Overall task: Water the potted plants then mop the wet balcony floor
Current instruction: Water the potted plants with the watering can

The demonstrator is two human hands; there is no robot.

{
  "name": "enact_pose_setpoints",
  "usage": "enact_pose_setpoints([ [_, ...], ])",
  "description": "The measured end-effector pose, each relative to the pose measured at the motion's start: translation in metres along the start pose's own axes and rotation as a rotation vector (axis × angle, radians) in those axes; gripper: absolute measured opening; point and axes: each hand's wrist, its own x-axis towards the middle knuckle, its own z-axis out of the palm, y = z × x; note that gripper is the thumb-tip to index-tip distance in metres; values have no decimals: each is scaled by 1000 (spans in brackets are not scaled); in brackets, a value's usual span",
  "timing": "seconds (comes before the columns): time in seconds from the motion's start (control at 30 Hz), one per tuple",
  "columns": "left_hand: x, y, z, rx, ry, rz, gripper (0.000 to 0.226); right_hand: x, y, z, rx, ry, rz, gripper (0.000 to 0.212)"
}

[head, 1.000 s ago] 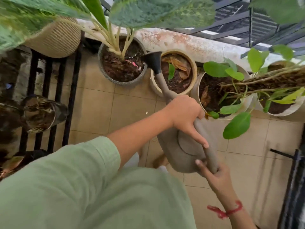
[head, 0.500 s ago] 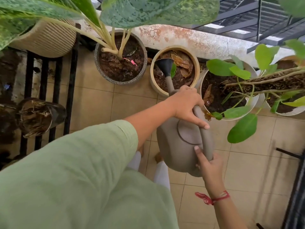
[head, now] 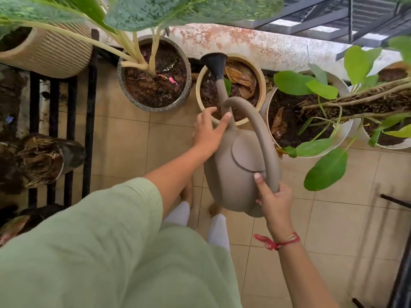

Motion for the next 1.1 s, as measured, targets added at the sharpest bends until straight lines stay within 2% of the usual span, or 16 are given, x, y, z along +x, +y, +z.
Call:
enact_pose_setpoints([
  [0.13,0,31,15,-128,-186,-1,70,6,-6,-10,35,20,-31,44],
  [0.27,-4,53,33,-119,-299,30,65,0,-2,-26,104,74,-6,42],
  [0.37,-17,62,54,-101,-363,47,47,-8,8,-43,112,110,24,45],
  [0.43,-30,70,66,-274,-398,-17,37,-14,16,-52,99,116,44,45],
  [0.53,-49,76,80,-465,-416,-194,26,-25,31,-66,69,124,79,40],
  [0.7,-72,51,98,-513,-445,-346,22,-45,58,-78,-6,110,121,37],
  [0.87,-82,24,85,-477,-427,-441,20,-60,73,-73,-79,68,142,48],
  [1.1,-66,-1,46,-538,-302,-470,17,-53,61,-38,-130,-33,119,47],
])
